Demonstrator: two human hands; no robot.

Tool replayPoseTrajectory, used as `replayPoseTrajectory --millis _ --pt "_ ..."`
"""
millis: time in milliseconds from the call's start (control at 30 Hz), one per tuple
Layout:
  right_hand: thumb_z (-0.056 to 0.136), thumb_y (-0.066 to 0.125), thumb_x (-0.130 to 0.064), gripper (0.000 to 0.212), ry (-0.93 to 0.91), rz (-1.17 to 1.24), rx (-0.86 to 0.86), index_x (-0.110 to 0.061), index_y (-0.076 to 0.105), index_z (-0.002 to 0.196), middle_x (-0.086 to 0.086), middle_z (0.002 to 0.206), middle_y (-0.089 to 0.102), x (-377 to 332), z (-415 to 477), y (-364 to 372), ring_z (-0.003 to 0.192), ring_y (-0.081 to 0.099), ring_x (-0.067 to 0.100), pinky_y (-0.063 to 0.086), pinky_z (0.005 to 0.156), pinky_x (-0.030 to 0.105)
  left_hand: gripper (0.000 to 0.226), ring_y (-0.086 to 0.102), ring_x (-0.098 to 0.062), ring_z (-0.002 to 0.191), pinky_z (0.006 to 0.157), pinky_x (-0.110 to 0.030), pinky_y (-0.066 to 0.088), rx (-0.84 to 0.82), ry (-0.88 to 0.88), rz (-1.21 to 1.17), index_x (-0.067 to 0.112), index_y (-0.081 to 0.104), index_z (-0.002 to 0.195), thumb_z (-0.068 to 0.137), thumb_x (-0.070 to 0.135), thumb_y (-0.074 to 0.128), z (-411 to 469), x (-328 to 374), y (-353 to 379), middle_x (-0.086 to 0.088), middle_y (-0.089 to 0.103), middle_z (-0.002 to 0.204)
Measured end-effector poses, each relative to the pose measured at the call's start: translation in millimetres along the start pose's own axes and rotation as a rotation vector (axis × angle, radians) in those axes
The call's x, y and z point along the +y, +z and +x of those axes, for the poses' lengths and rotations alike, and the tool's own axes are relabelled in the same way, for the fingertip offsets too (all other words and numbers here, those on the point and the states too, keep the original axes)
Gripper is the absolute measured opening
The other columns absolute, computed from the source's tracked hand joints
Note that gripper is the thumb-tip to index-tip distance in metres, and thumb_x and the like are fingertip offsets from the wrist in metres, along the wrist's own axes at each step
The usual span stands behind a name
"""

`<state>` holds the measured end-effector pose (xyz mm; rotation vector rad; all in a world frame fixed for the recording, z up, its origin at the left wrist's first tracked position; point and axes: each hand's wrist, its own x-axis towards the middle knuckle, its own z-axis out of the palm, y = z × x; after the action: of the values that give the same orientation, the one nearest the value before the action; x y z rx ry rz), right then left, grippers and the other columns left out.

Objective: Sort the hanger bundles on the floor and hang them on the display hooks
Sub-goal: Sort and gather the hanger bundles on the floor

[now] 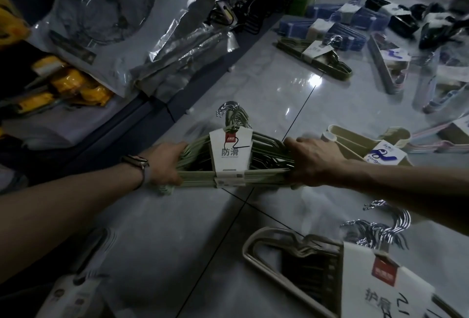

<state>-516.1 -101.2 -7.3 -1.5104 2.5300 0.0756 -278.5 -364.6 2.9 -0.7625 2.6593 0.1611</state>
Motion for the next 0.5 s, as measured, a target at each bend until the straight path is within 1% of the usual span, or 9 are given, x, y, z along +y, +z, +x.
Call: replayPoseTrajectory --millis 67,133,233,267,333,400,467,500 --pt "0.070 0.086 -0.046 0.074 0.008 0.037 -0.011 -0.027 0.046 0.129 -0.003 0.103 0.056 -1 -3 -1 0.082 0.053 0.023 0.033 0.056 0.031 0.061 0.064 -0.027 0.096 0.072 -0.036 0.056 -0.005 -0.019 0.021 0.035 0.040 0.108 0.064 0.040 0.082 -1 3 1 -0.001 0.062 0.112" --pt "0.069 0.087 -0.043 0.070 0.018 0.061 -0.007 -0.025 0.049 0.125 -0.006 0.093 0.051 -3 -6 -2 0.079 0.053 0.023 0.029 0.052 0.031 0.059 0.064 -0.027 0.093 0.072 -0.037 0.055 0.001 -0.016 0.047 0.034 0.040 0.108 0.065 0.040 0.080 -4 5 4 -0.002 0.062 0.112" --pt "0.073 0.083 -0.043 0.060 0.039 0.093 0.039 -0.022 0.053 0.120 -0.002 0.092 0.052 -2 -8 -6 0.078 0.054 0.025 0.034 0.056 0.033 0.047 0.061 -0.026 0.084 0.064 -0.031 0.048 0.036 -0.029 0.016 0.033 0.046 0.101 0.067 0.033 0.079 -4 5 -7 0.000 0.062 0.103" --pt "0.075 0.080 -0.044 0.057 0.052 0.096 0.050 -0.021 0.053 0.119 0.000 0.093 0.054 -1 -7 -8 0.078 0.054 0.027 0.036 0.058 0.033 0.045 0.064 -0.027 0.084 0.064 -0.031 0.051 0.052 -0.038 -0.005 0.035 0.047 0.099 0.066 0.032 0.078 -3 6 -14 -0.001 0.064 0.102" --pt "0.076 0.076 -0.047 0.055 0.080 0.084 0.040 -0.021 0.052 0.118 0.003 0.094 0.057 -2 -3 -11 0.079 0.055 0.029 0.038 0.061 0.034 0.048 0.067 -0.030 0.089 0.069 -0.036 0.058 0.045 -0.050 -0.012 0.040 0.045 0.097 0.062 0.033 0.076 2 7 -22 -0.004 0.066 0.105" --pt "0.075 0.076 -0.047 0.055 0.098 0.071 -0.006 -0.023 0.052 0.118 0.004 0.094 0.058 -3 0 -12 0.080 0.054 0.030 0.040 0.062 0.034 0.054 0.067 -0.031 0.096 0.076 -0.039 0.058 0.003 -0.044 0.024 0.040 0.046 0.104 0.062 0.032 0.078 6 11 -23 -0.004 0.065 0.110" --pt "0.076 0.076 -0.045 0.054 0.100 0.063 -0.035 -0.022 0.051 0.118 0.002 0.094 0.056 -4 0 -11 0.080 0.053 0.029 0.037 0.060 0.032 0.061 0.065 -0.031 0.102 0.080 -0.039 0.056 -0.017 -0.036 0.053 0.027 0.050 0.119 0.066 0.027 0.081 10 15 -19 -0.006 0.064 0.116" --pt "0.078 0.076 -0.044 0.054 0.097 0.062 -0.037 -0.022 0.050 0.120 0.001 0.094 0.054 -4 0 -11 0.081 0.052 0.028 0.036 0.059 0.032 0.064 0.065 -0.031 0.104 0.081 -0.039 0.056 -0.017 -0.036 0.049 0.023 0.050 0.123 0.067 0.025 0.082 11 15 -17 -0.007 0.064 0.117"
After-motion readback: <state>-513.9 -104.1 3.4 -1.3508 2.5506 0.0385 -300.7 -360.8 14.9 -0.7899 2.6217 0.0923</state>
